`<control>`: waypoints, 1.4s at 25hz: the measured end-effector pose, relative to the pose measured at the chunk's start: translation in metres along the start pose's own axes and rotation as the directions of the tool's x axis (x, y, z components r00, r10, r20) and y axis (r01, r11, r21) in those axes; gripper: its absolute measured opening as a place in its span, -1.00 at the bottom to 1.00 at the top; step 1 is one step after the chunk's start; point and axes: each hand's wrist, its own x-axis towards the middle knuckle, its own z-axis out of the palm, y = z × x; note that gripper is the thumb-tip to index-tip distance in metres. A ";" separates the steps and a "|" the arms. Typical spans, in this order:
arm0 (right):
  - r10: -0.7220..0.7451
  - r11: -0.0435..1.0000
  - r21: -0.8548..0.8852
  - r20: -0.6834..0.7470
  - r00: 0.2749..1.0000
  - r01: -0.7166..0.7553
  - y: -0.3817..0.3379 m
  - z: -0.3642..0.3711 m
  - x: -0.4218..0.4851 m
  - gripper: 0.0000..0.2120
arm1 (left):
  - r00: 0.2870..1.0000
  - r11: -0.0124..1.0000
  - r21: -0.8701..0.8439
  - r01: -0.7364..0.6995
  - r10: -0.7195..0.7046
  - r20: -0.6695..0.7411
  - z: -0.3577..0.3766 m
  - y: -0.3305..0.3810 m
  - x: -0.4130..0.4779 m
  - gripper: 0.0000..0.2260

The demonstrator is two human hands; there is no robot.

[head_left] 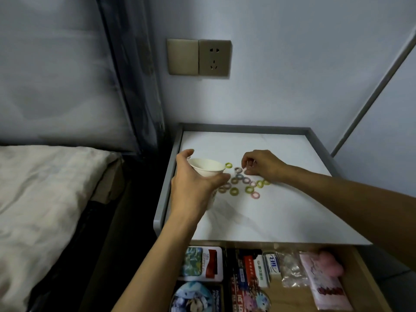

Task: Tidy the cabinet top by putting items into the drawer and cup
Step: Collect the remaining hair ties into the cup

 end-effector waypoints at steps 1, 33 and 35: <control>0.016 1.000 0.003 0.020 1.000 -0.016 0.000 -0.002 0.001 -0.84 | 1.000 1.000 0.005 -0.003 0.003 0.001 0.000 0.001 -0.001 -0.18; -0.353 0.934 0.117 0.175 0.919 0.336 -0.150 -0.071 -0.063 -0.88 | 0.982 0.988 0.088 -0.127 0.113 0.151 0.011 -0.002 -0.008 -0.18; -0.354 0.935 0.084 0.203 0.913 0.344 -0.150 -0.074 -0.068 -0.83 | 0.982 0.988 0.075 -0.132 0.120 0.147 0.012 -0.003 -0.013 -0.18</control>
